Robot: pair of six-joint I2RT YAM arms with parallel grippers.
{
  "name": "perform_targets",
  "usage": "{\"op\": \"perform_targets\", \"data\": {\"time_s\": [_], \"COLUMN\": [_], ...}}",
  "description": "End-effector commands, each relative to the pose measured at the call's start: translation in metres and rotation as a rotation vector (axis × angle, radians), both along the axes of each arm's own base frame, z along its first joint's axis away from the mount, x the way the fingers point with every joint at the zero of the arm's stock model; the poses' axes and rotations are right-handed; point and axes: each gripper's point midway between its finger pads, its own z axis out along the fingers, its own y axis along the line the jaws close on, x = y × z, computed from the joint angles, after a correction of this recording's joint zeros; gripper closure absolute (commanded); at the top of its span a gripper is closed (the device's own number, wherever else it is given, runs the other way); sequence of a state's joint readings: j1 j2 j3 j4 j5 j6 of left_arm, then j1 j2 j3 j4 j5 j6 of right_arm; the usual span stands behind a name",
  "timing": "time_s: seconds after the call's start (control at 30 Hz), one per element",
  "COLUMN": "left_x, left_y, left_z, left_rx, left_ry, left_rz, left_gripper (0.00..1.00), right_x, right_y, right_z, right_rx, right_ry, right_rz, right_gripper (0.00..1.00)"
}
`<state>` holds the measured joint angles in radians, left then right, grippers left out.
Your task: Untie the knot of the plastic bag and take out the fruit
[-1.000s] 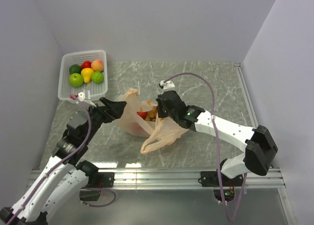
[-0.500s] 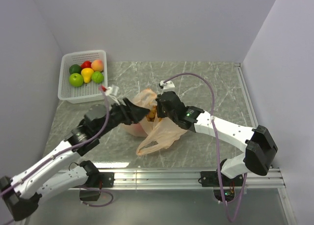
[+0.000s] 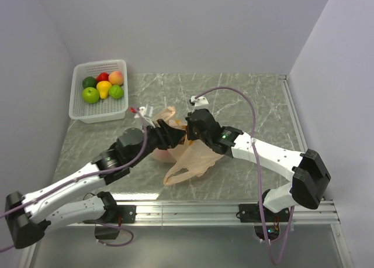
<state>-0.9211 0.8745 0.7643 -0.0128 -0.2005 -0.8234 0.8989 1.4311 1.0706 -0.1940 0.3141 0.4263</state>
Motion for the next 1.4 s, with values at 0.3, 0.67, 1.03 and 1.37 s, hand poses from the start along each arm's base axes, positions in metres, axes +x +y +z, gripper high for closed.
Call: {"op": "perform_targets", "data": {"time_s": [0.3, 0.67, 1.03, 1.37], "left_x": [0.023, 0.000, 0.013, -0.004], "left_y": [0.033, 0.078, 0.049, 0.007], "left_z": [-0.183, -0.226, -0.096, -0.039], "left_rx": [0.265, 0.279, 0.198, 0.168], "left_ry": [0.320, 0.408, 0.118, 0.032], "left_rz": [0.295, 0.381, 0.210, -0.021], "left_gripper": [0.47, 0.48, 0.08, 0.14], "right_x": [0.029, 0.077, 0.023, -0.006], "right_y": [-0.050, -0.105, -0.087, -0.092], "right_z": [0.018, -0.002, 0.056, 0.013], "right_rx": [0.052, 0.088, -0.025, -0.059], "right_ry": [-0.046, 0.076, -0.035, 0.091], "right_rz": [-0.165, -0.293, -0.238, -0.307], "right_gripper": [1.00, 0.97, 0.08, 0.09]}}
